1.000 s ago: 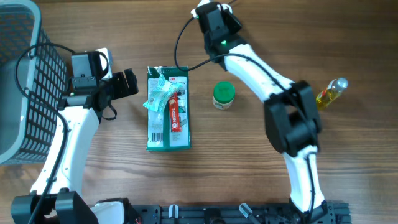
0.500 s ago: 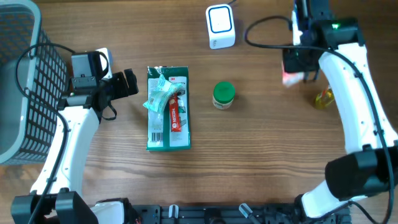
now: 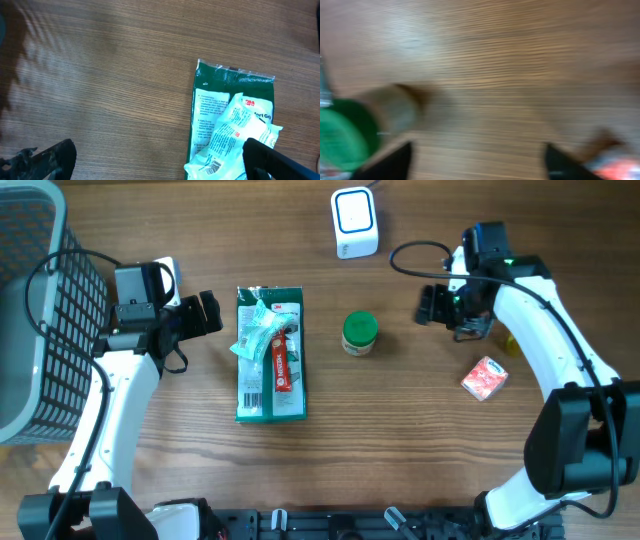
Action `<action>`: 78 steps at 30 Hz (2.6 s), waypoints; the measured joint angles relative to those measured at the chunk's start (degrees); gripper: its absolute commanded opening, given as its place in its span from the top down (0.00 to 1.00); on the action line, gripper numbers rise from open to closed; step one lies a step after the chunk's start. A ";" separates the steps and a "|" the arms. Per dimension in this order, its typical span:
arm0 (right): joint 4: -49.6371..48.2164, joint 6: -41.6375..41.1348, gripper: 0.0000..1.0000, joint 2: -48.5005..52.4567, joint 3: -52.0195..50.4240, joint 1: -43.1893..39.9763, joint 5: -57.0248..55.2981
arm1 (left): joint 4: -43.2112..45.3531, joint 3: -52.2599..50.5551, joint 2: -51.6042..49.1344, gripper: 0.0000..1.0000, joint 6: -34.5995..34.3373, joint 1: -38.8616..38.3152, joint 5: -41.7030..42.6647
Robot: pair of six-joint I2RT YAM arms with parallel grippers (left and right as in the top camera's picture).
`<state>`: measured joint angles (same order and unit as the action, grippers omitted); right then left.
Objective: Scan the item barcode
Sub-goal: 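Place the Kleenex pack on the table's right side and release, then move the right gripper above the green-capped jar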
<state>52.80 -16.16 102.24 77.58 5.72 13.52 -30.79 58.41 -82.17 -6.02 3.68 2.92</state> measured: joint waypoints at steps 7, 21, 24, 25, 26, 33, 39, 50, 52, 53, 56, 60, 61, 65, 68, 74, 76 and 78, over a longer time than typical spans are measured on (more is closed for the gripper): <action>-2.58 -22.64 0.31 0.00 0.00 5.95 8.22 | 0.00 0.00 0.00 0.00 0.00 0.00 0.00; -5.90 -48.89 0.15 0.00 -0.02 25.90 -13.42 | 0.00 0.00 0.00 0.00 0.00 0.00 0.00; -5.90 -53.86 0.15 0.00 -0.02 29.49 -19.19 | 0.00 0.00 0.00 0.00 0.00 0.00 0.00; -5.90 -55.25 0.14 0.00 -0.02 30.53 -20.68 | 0.00 0.00 0.00 0.00 0.00 0.00 0.02; -5.92 -56.35 0.14 0.00 -0.02 31.04 -21.88 | 0.00 0.00 0.00 0.00 0.00 0.00 0.00; -7.10 -60.59 0.11 3.10 -0.02 31.21 -27.17 | 0.00 0.00 0.00 0.00 0.00 0.00 0.00; -7.91 -60.78 0.12 4.66 -0.04 31.21 -27.78 | 0.00 0.00 0.00 0.00 0.00 0.00 0.00; -7.85 -47.60 0.27 4.70 -0.07 31.21 -28.83 | 0.00 0.00 0.00 0.00 0.00 0.00 0.00; -7.85 -41.79 0.28 4.70 -0.07 31.21 -28.83 | 0.00 0.00 0.00 0.00 0.00 0.00 0.00; -7.85 -38.56 0.27 4.70 -0.07 31.21 -28.85 | 0.00 0.00 0.00 0.00 0.00 0.00 0.00; -7.91 -26.58 0.28 4.70 -0.07 31.21 -28.83 | 0.00 0.00 0.00 0.00 0.00 0.00 0.00; -1.25 -2.60 0.30 4.72 -0.22 31.21 -28.81 | 0.00 0.00 0.00 0.00 0.00 0.00 0.02; -0.79 -1.09 0.30 4.72 -0.22 31.21 -28.94 | 0.00 0.00 0.00 0.00 0.00 0.00 0.02; -0.83 -1.90 0.30 4.72 0.42 31.21 -29.44 | 0.00 0.00 0.00 0.00 0.00 0.00 0.00; -1.55 -6.97 0.24 4.72 4.94 31.21 -27.78 | 0.00 0.00 0.00 0.00 0.00 0.00 0.00; -1.68 -18.91 0.24 4.70 12.26 30.60 -24.74 | 0.00 0.00 0.00 0.00 0.00 0.00 0.00; -1.60 -27.08 0.18 4.70 12.26 29.27 -26.10 | 0.00 0.00 0.00 0.00 0.00 0.00 0.00; 0.81 -36.72 0.00 4.70 12.28 28.48 -27.12 | 0.02 0.00 0.00 0.00 0.00 0.00 0.00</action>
<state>53.60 -52.88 106.94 89.86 34.20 -13.61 -30.76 58.41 -82.17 -6.02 3.68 2.92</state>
